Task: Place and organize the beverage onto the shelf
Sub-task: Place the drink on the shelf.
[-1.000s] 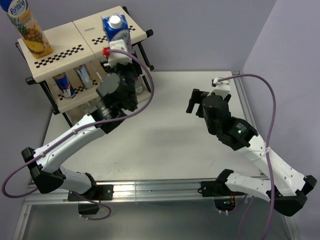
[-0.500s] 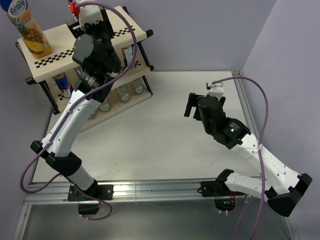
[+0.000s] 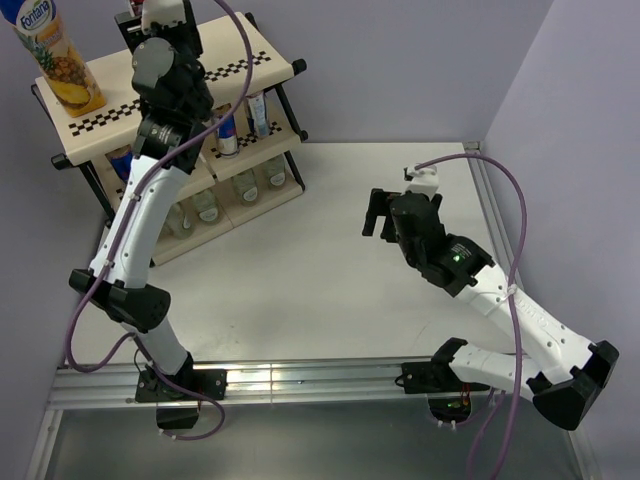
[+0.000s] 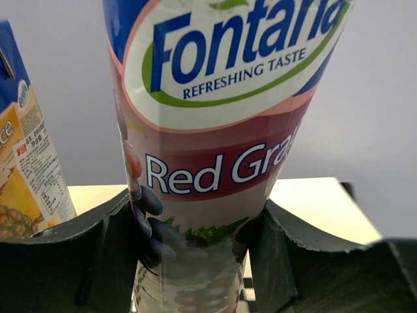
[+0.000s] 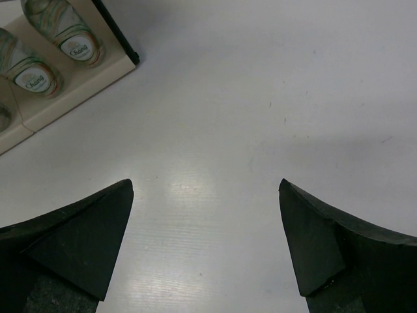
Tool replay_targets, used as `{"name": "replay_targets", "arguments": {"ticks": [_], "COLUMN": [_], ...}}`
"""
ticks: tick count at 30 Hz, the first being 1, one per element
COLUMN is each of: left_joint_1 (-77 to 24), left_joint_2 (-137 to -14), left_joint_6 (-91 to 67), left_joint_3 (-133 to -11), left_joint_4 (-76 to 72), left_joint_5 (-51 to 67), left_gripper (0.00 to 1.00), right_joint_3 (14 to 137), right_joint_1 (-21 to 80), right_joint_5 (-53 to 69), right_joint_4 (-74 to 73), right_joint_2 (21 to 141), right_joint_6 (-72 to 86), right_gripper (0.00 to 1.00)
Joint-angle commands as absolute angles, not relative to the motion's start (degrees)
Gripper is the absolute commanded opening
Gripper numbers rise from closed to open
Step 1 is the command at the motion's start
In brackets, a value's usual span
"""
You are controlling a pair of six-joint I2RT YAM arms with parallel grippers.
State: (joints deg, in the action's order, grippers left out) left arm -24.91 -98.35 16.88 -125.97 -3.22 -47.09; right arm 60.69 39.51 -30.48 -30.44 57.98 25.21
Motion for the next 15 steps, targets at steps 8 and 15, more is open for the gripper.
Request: {"name": "replay_targets", "arguments": {"ticks": [8,15], "left_joint_1": [-16.9,-12.2], "left_joint_2": [-94.0,-91.3], "left_joint_6": [7.2,4.0], "left_joint_3": [-125.8,-119.5], "left_joint_4": [-13.7,-13.8], "left_joint_5": [-34.0,-31.9], "left_gripper": [0.42,0.41], "right_joint_3": [57.9,56.9], "right_joint_1": [39.1,39.2], "right_joint_5": [-30.0,-29.7], "right_joint_4": [-27.0,-26.2], "right_joint_2": [56.1,55.1], "right_joint_6": [23.6,23.4], "right_gripper": [1.00,1.00]}}
